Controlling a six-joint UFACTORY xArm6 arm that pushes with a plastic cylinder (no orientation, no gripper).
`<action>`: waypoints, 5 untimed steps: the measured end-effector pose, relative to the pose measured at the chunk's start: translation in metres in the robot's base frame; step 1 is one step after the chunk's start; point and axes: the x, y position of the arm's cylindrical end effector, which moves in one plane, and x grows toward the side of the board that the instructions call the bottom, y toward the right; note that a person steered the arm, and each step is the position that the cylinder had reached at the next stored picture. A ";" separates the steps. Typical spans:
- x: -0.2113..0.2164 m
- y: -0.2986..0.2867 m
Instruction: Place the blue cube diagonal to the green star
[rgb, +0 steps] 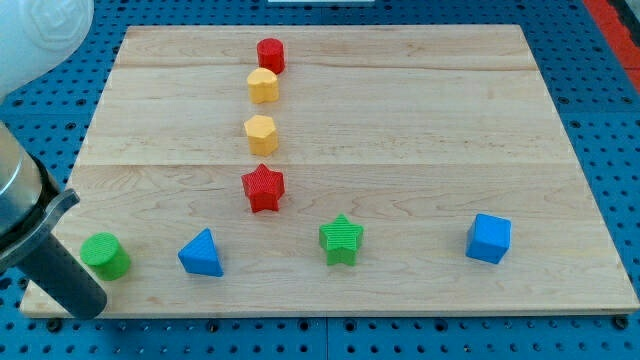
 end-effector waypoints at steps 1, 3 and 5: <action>0.000 0.002; -0.008 0.155; -0.033 0.354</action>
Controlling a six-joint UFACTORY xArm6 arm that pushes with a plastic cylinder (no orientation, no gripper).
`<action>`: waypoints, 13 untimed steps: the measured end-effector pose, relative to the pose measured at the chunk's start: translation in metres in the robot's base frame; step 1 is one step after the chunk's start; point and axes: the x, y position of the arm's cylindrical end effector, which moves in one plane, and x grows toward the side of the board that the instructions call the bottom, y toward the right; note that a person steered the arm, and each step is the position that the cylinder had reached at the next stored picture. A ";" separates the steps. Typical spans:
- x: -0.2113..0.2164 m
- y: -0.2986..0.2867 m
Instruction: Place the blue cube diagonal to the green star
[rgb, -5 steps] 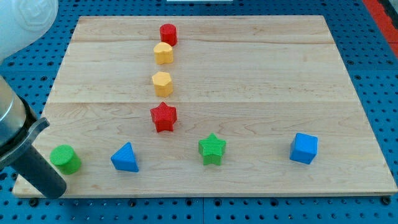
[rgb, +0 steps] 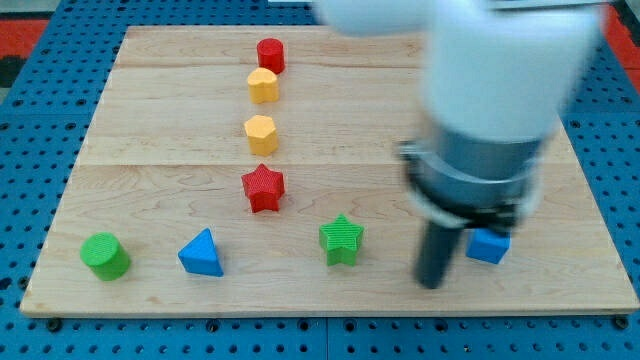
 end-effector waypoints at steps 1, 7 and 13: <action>0.009 0.039; -0.059 0.036; -0.057 0.022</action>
